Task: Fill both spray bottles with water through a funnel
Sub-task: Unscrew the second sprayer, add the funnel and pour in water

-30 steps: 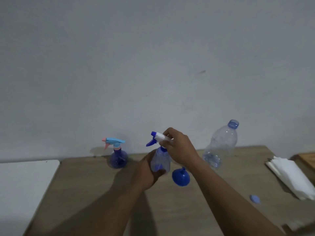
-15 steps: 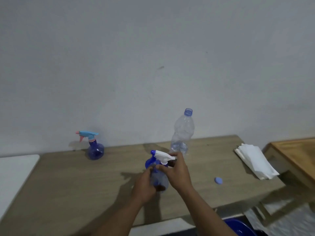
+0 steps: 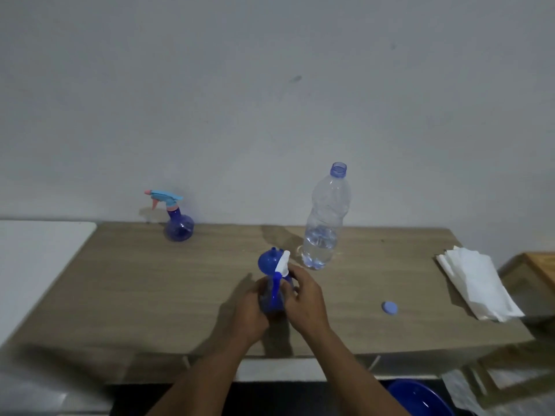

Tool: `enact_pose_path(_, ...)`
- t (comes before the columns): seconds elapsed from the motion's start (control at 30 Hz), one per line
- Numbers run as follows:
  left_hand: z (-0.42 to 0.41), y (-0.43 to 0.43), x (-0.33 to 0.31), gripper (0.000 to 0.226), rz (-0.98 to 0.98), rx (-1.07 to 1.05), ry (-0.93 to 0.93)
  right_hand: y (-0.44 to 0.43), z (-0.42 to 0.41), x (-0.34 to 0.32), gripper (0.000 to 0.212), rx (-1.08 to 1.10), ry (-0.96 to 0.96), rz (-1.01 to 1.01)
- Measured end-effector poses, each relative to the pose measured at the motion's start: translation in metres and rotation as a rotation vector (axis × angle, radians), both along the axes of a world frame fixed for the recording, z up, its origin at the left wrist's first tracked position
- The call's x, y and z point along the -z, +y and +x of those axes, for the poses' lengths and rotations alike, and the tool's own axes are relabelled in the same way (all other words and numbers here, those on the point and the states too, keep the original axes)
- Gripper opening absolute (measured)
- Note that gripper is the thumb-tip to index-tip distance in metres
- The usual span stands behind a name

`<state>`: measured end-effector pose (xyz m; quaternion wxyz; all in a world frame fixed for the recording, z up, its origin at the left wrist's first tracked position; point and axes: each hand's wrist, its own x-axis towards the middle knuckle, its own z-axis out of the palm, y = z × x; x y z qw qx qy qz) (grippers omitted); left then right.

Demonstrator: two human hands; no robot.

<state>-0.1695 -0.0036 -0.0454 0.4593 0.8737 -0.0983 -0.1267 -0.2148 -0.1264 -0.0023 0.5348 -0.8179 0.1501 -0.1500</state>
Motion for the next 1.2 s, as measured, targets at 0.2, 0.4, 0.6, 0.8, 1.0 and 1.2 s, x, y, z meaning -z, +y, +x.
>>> enact_pose_path(0.2, -0.026, -0.001, 0.017, 0.043, -0.071, -0.133, 0.093, -0.011, 0.002, 0.028, 0.03, -0.142, 0.036, 0.048)
enact_pose_path(0.4, -0.022, -0.002, 0.004, 0.057, -0.18, -0.075, 0.082, -0.012, -0.002, 0.024, 0.038, -0.188, -0.064, 0.042)
enact_pose_path(0.6, -0.022, -0.003, -0.005, 0.053, -0.123, -0.06, 0.063, -0.014, 0.005, 0.028, 0.025, -0.142, -0.069, 0.024)
enact_pose_path(0.8, -0.021, -0.002, -0.005, 0.057, -0.108, -0.049, 0.045, -0.011, 0.005, 0.022, 0.031, -0.147, -0.045, 0.094)
enact_pose_path(1.0, -0.024, -0.003, -0.012, 0.059, -0.119, -0.046, 0.046, -0.008, 0.004, 0.024, 0.03, -0.181, -0.088, -0.006)
enact_pose_path(1.2, -0.024, -0.003, -0.012, 0.054, -0.143, -0.053, 0.095, -0.008, 0.004, 0.021, 0.026, -0.153, -0.055, 0.084)
